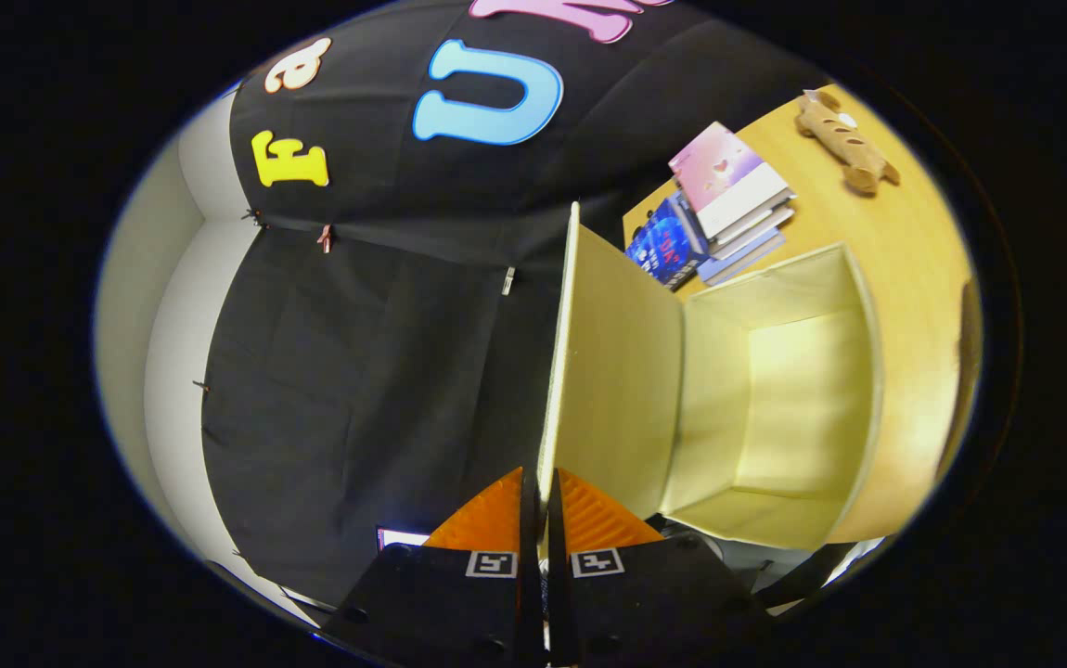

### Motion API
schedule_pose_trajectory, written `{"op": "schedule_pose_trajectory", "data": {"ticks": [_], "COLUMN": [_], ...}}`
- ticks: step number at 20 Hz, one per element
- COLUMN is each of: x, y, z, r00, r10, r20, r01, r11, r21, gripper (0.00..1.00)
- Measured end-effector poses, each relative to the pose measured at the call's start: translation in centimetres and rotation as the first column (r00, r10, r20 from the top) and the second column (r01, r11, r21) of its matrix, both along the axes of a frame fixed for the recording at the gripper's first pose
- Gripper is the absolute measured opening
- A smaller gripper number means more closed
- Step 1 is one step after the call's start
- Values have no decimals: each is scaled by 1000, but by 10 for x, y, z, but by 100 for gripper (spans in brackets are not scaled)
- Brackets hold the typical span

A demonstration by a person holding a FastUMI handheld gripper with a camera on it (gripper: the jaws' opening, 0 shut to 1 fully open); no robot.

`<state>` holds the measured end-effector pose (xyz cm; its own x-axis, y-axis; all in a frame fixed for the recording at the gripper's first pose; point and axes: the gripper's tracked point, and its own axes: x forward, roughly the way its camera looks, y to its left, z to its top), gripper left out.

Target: Open the storage box then place both shoes into the box .Put the left shoe in first, then the right shoe, with the right side of both shoes facing outward in a uniform manner.

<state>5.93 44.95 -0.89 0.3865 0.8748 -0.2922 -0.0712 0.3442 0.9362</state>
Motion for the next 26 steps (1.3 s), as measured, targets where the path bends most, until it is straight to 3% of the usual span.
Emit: {"op": "schedule_pose_trajectory", "data": {"ticks": [6,8,13,17,18,19,21,24,26], "x": [17,28,67,79,80,83,81,72,64], "y": [110,128,107,54,34,13,-26,-89,-128], "z": [-13,-25,-48,-44,-37,-26,-5,14,26], "r00": [997,994,945,881,857,819,730,621,540], "r10": [54,44,-63,-107,-131,-162,-210,-250,-254], "r20": [56,98,322,462,498,551,650,743,802], "r01": [-49,-31,172,313,362,422,538,671,749], "r11": [995,990,930,863,842,819,763,660,579], "r21": [-84,-137,-325,-397,-401,-388,-358,-339,-321], "gripper": [9,11,34,40,42,52,60,93,95]}}
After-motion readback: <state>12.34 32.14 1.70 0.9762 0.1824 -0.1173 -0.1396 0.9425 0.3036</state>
